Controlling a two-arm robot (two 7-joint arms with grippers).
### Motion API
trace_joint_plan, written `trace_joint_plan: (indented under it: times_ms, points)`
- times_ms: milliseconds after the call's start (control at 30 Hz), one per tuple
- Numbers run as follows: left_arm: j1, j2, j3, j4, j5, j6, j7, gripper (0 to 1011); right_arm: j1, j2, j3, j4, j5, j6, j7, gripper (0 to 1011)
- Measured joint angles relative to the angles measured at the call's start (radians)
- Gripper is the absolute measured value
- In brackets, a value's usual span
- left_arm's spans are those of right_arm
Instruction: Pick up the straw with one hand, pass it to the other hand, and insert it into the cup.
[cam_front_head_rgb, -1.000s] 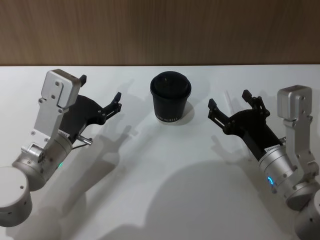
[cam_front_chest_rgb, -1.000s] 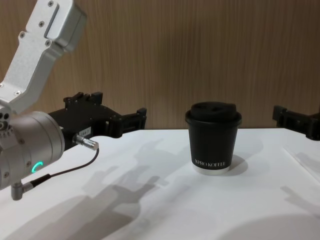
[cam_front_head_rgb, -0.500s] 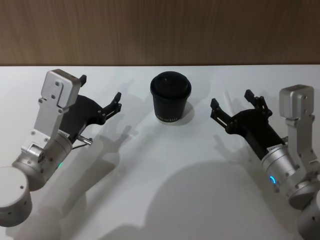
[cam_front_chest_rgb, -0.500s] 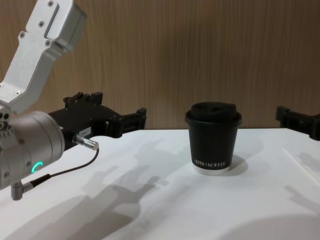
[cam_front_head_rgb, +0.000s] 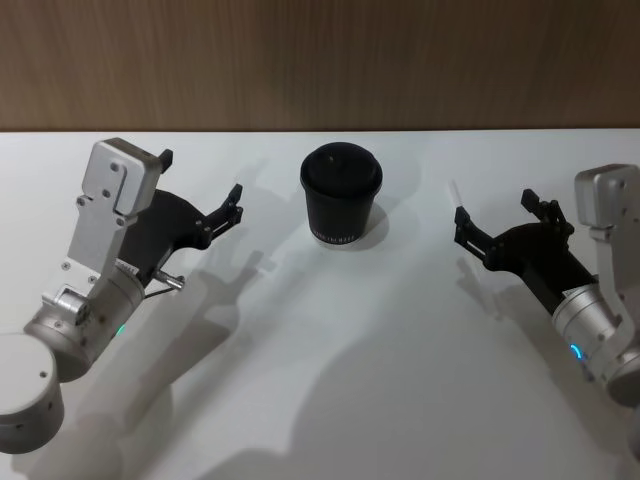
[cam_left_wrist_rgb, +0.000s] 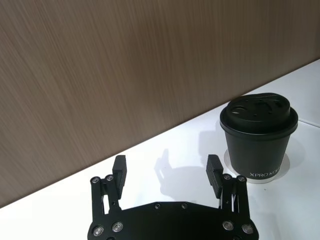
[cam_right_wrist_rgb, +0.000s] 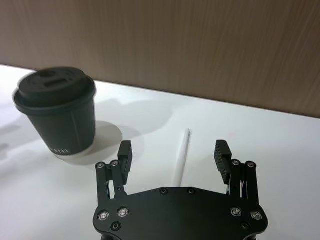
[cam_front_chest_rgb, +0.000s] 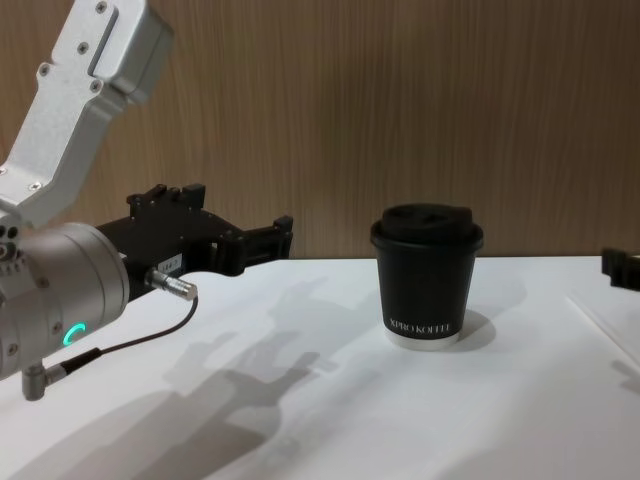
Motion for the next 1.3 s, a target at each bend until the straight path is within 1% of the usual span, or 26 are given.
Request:
trace_joint_plan:
  times_ms: [100,133,400,667,867,1100,1300]
  points:
    - [0.000,0.000,0.000,0.000,0.000,0.000,0.000,1003,0.005,0.008,0.002,0.005,-0.008,0.017,-0.001,1001]
    - [0.000,0.000,0.000,0.000,0.000,0.000,0.000,1003,0.009,0.013,0.002,0.008,-0.014,0.031,-0.002,1001]
    - [0.000,0.000,0.000,0.000,0.000,0.000,0.000,1003,0.028,0.031,0.002,0.023,-0.036,0.092,-0.002,1001]
    - [0.000,0.000,0.000,0.000,0.000,0.000,0.000,1003,0.041,0.030,0.001,0.031,-0.041,0.134,0.005,1001]
    - [0.000,0.000,0.000,0.000,0.000,0.000,0.000,1002,0.047,0.019,0.007,0.034,-0.028,0.162,0.016,1001]
    - [0.000,0.000,0.000,0.000,0.000,0.000,0.000,1002,0.054,-0.005,0.020,0.034,0.003,0.215,0.026,1001]
    - [0.000,0.000,0.000,0.000,0.000,0.000,0.000,1003,0.056,-0.019,0.027,0.036,0.018,0.254,0.027,1001]
